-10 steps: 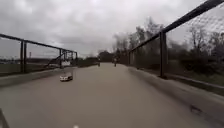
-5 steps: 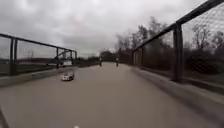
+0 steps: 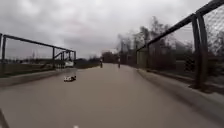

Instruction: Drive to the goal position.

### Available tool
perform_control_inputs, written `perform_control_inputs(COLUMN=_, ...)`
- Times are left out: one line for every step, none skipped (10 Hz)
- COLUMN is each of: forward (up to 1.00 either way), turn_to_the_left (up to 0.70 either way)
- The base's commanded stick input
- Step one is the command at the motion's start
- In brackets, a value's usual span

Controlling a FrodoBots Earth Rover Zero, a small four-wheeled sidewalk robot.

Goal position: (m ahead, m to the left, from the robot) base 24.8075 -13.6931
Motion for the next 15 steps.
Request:
perform_control_inputs(forward=1.00, turn_to_the_left=0.00)
perform_control_inputs(forward=1.00, turn_to_the_left=0.00)
perform_control_inputs(forward=1.00, turn_to_the_left=0.00)
perform_control_inputs(forward=1.00, turn_to_the_left=0.00)
perform_control_inputs(forward=1.00, turn_to_the_left=0.00)
perform_control_inputs(forward=1.00, turn_to_the_left=0.00)
perform_control_inputs(forward=1.00, turn_to_the_left=0.00)
perform_control_inputs(forward=1.00, turn_to_the_left=0.00)
perform_control_inputs(forward=1.00, turn_to_the_left=0.00)
perform_control_inputs(forward=1.00, turn_to_the_left=0.00)
perform_control_inputs(forward=1.00, turn_to_the_left=0.00)
perform_control_inputs(forward=1.00, turn_to_the_left=0.00)
perform_control_inputs(forward=1.00, turn_to_the_left=0.00)
perform_control_inputs(forward=1.00, turn_to_the_left=0.00)
perform_control_inputs(forward=1.00, turn_to_the_left=0.00)
